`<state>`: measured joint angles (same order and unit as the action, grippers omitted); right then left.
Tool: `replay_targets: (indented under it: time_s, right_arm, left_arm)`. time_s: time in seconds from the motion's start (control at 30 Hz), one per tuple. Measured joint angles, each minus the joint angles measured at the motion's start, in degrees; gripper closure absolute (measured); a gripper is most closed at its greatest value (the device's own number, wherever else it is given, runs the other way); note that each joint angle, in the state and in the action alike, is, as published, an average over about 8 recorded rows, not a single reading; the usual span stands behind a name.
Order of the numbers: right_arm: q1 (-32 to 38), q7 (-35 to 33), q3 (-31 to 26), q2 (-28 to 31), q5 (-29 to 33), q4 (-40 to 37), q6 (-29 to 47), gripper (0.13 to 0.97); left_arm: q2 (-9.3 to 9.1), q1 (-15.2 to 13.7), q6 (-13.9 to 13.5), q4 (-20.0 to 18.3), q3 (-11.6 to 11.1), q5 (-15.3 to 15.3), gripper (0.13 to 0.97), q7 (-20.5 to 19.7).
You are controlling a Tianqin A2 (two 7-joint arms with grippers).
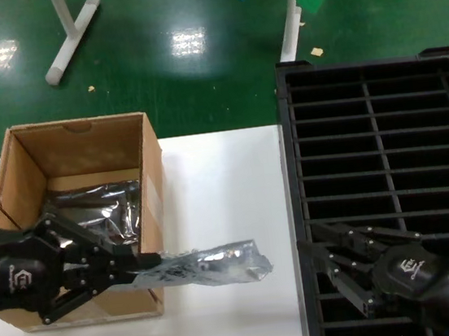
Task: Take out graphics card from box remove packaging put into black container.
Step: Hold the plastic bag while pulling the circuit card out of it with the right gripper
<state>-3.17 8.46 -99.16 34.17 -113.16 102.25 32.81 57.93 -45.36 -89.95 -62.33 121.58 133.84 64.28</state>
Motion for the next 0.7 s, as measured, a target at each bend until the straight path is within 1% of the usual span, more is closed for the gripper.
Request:
replay_targets:
  time_s: [0.2,0.23,0.5,0.7]
  right_arm:
    - [-1.6,4.5,0.4,2.8,-1.5,4.3,0.2,0.828]
    - [-1.7,4.9,0.4,3.1,-1.6,4.7,0.2,0.828]
    - [-2.2,6.4,-0.3,3.8,-1.9,5.9,0.6,0.923]
    - [-2.6,6.6,-0.8,3.8,-2.1,5.6,1.0,0.929]
  left_arm:
    - [-1.93,-0.6,0.0,0.2,-0.5,-1.1,0.955,0.4]
    - [-2.28,-0.6,0.0,0.3,-0.6,-1.3,0.955,0.4]
    - [-4.96,-1.6,0.0,1.4,-1.0,-2.1,0.955,0.7]
    - [-6.79,-1.8,0.0,1.8,-1.4,-2.7,0.955,0.4]
